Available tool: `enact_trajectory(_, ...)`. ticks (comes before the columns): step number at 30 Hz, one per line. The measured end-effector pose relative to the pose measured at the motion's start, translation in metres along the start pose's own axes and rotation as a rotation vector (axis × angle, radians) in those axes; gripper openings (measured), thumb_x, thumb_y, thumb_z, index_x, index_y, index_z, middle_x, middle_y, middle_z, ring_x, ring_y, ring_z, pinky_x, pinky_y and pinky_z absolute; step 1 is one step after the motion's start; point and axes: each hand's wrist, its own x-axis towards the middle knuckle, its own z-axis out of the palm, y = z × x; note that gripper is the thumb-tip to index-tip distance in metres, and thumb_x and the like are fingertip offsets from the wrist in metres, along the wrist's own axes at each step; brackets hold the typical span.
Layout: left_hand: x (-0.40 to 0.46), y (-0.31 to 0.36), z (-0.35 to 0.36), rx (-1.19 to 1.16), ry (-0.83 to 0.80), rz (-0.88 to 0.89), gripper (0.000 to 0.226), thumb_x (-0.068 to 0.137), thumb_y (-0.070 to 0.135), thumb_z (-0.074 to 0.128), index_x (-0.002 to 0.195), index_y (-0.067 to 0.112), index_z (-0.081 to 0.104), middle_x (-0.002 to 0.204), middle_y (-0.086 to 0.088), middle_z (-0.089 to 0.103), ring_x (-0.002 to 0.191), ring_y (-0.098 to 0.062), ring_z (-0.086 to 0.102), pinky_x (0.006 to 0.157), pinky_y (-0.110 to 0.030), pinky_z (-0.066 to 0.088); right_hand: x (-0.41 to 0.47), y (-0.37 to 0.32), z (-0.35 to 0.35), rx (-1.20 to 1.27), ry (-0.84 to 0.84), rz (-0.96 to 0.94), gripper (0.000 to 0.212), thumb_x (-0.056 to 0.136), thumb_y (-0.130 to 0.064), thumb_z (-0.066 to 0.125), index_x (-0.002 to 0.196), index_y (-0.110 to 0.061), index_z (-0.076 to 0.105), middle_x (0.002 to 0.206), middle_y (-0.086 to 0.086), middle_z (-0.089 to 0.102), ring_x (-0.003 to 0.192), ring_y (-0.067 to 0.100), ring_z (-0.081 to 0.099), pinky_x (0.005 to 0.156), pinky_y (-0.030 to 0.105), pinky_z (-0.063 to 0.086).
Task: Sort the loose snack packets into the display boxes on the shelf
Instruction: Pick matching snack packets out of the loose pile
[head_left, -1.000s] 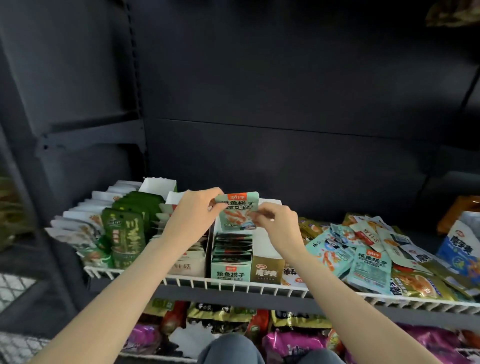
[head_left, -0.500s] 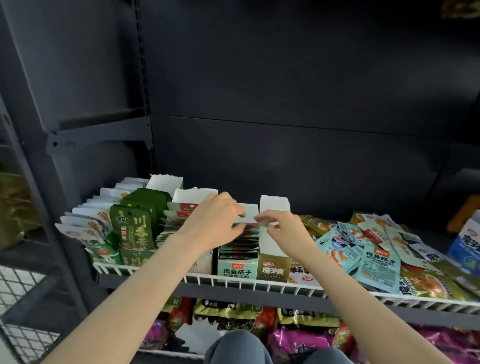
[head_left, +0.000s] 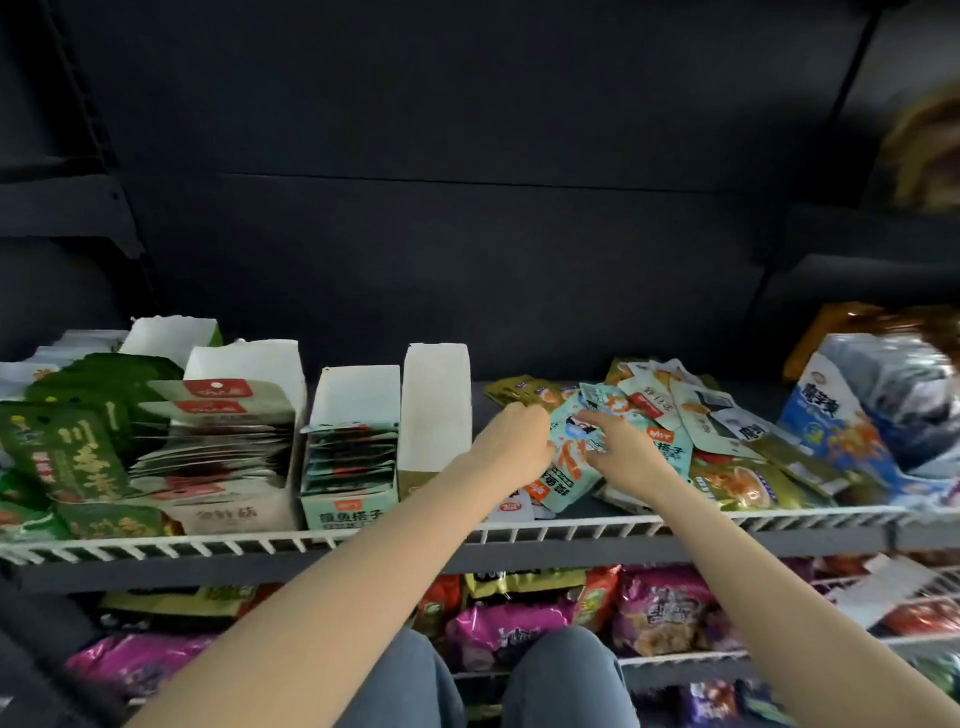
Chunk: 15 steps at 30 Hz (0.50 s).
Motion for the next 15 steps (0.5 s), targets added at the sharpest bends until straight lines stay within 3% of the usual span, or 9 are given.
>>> enact_trajectory(3, 0.018, 0.000, 0.027, 0.108, -0.143, -0.162, 0.054, 0.087, 0.036, 0.063, 0.127, 0.003, 0.047, 0.124, -0.016, 0.049, 0.110, -0.030, 0.052, 0.088, -0.038, 0.048, 0.003, 0.018, 0.000, -0.042, -0.137, 0.030, 0.069, 0.088, -0.010, 0.059, 0.148, -0.020, 0.025, 0.150, 0.009, 0.035, 0.133, 0.026, 0.040, 0.102, 0.028, 0.034)
enact_trajectory(5, 0.024, -0.001, 0.040, 0.185, -0.176, -0.219, 0.064, 0.083, 0.043, 0.067, 0.128, 0.004, 0.045, 0.123, -0.014, 0.048, 0.112, -0.029, 0.049, 0.086, -0.036, 0.045, 0.005, 0.025, 0.001, -0.063, -0.192, 0.046, 0.074, 0.088, -0.018, 0.062, 0.150, -0.019, 0.021, 0.151, 0.009, 0.030, 0.137, 0.025, 0.033, 0.106, 0.028, 0.029)
enact_trajectory(8, 0.033, -0.006, 0.049, 0.107, -0.135, -0.240, 0.053, 0.083, 0.034, 0.070, 0.119, 0.003, 0.050, 0.112, -0.009, 0.058, 0.101, -0.024, 0.058, 0.075, -0.031, 0.049, 0.008, 0.030, 0.003, -0.064, -0.195, 0.045, 0.077, 0.087, -0.023, 0.064, 0.150, -0.019, 0.019, 0.150, 0.011, 0.031, 0.136, 0.026, 0.034, 0.107, 0.030, 0.029)
enact_trajectory(12, 0.037, -0.009, 0.048, 0.062, -0.115, -0.271, 0.054, 0.076, 0.038, 0.076, 0.114, 0.006, 0.053, 0.111, -0.009, 0.060, 0.101, -0.027, 0.059, 0.083, -0.038, 0.052, 0.011, 0.031, 0.004, -0.054, -0.148, 0.021, 0.078, 0.087, -0.022, 0.065, 0.150, -0.021, 0.019, 0.145, 0.013, 0.038, 0.130, 0.028, 0.041, 0.104, 0.032, 0.034)
enact_trajectory(15, 0.037, -0.006, 0.044, 0.014, -0.023, -0.273, 0.044, 0.081, 0.029, 0.072, 0.115, 0.008, 0.055, 0.113, -0.011, 0.057, 0.100, -0.026, 0.059, 0.079, -0.036, 0.052, 0.009, 0.026, 0.004, -0.055, -0.106, 0.011, 0.083, 0.088, -0.024, 0.064, 0.151, -0.029, 0.010, 0.147, 0.017, 0.031, 0.123, 0.030, 0.047, 0.101, 0.034, 0.037)
